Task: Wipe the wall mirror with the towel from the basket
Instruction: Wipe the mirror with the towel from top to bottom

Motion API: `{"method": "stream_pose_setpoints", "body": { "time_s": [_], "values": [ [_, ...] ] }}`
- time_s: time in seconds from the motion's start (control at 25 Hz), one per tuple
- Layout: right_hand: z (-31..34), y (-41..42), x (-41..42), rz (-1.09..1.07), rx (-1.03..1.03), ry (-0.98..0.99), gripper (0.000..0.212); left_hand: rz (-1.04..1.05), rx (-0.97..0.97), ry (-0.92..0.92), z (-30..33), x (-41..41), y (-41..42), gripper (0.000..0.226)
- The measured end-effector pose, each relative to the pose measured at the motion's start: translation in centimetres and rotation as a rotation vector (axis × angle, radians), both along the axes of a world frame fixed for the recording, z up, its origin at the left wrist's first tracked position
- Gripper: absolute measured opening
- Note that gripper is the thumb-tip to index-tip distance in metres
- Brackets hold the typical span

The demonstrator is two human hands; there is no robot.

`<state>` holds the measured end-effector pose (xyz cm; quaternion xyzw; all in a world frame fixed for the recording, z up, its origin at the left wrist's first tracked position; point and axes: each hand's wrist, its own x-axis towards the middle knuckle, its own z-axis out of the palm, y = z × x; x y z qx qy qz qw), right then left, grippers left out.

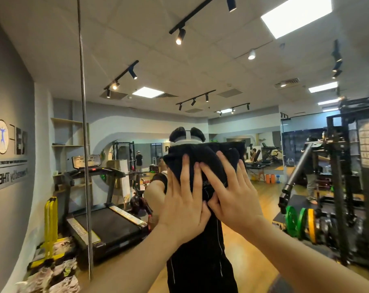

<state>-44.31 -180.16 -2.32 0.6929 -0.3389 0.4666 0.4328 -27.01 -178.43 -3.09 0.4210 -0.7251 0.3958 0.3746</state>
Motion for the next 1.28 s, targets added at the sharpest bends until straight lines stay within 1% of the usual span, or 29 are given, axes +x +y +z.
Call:
{"method": "stream_pose_setpoints", "body": {
  "time_s": [0.12, 0.2, 0.32, 0.44, 0.6, 0.72, 0.8, 0.96, 1.08, 1.28],
  "values": [
    [3.9, 0.0, -3.9, -0.003, -0.007, -0.078, 0.059, -0.002, -0.051, -0.008, 4.9, -5.1, -0.4, 0.085],
    [7.6, 0.0, -4.5, 0.009, -0.007, -0.120, 0.061, 0.037, -0.067, 0.004, 8.6, -6.3, -0.7, 0.083],
    [11.9, -0.2, -2.6, 0.001, -0.021, -0.140, 0.062, 0.091, -0.117, 0.026, 12.9, -4.7, -0.9, 0.081],
    [13.1, -0.2, 0.4, 0.001, -0.002, -0.178, 0.066, 0.096, -0.175, 0.004, 14.4, -1.6, -0.7, 0.079],
    [11.0, -0.1, 1.9, 0.011, 0.046, -0.090, 0.071, 0.123, -0.168, 0.025, 11.7, 0.1, -0.2, 0.079],
    [8.4, -0.1, 0.9, 0.052, 0.034, 0.000, 0.073, 0.141, -0.153, 0.051, 8.0, -0.5, 0.0, 0.081],
    [6.4, -0.1, -0.7, 0.086, 0.022, 0.023, 0.072, 0.144, -0.140, 0.045, 5.7, -1.8, 0.0, 0.084],
    [2.8, -0.5, -5.6, 0.123, 0.003, 0.033, 0.070, 0.103, -0.088, 0.040, 2.0, -6.2, -0.3, 0.087],
    [1.0, -0.9, -10.6, 0.103, -0.021, 0.055, 0.071, 0.090, -0.046, 0.028, 0.3, -10.7, -0.8, 0.090],
    [1.9, -1.5, -19.6, 0.069, -0.015, 0.077, 0.064, 0.020, -0.060, 0.035, 1.0, -19.4, -1.4, 0.088]
  ]
}}
